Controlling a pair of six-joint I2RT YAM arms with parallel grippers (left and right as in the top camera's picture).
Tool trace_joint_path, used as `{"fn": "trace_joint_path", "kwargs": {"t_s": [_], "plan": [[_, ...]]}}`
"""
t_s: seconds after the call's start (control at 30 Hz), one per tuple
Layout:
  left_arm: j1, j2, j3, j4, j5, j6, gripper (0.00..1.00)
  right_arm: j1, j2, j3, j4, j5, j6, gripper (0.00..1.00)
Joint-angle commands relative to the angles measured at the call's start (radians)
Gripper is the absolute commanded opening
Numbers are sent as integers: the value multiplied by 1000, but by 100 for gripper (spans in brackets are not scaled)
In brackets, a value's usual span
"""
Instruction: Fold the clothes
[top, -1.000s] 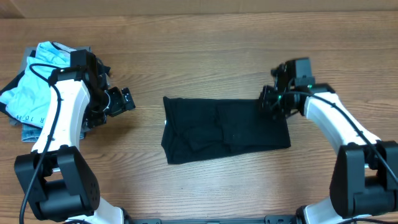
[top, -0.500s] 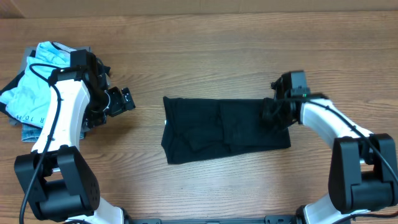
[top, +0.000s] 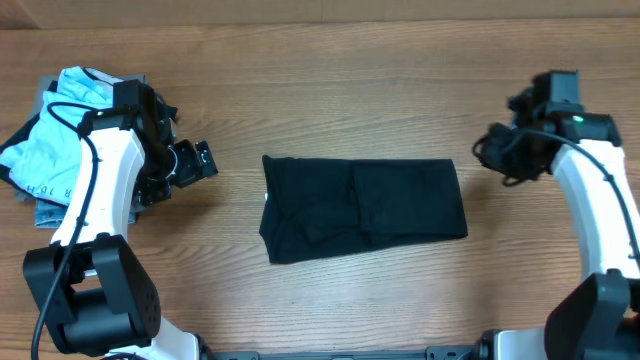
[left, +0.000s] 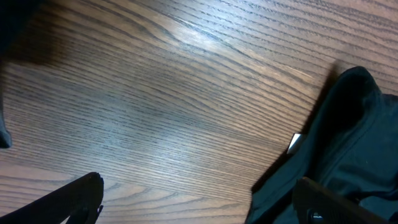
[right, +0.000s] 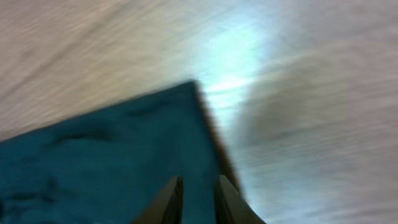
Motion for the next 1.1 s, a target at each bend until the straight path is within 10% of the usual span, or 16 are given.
{"fn": "trace_joint_path", "kwargs": {"t_s": [0.0,0.27,0.53,0.83,1.07], "plan": [[4,6,-5,-2,-6,-10,100,-63,29,-53,0,11,-45,20],[4,6,-5,-2,-6,-10,100,-77,61,-213,132,-111,-106,28],[4,6,-5,-2,-6,-10,100,-81,62,-399,348,-220,-187,76],[4,6,-5,-2,-6,-10,100,-81,62,-505,526,-251,-229,75],[4,6,-5,-2,-6,-10,100,-81,62,-510,514,-311,-236,55]]}}
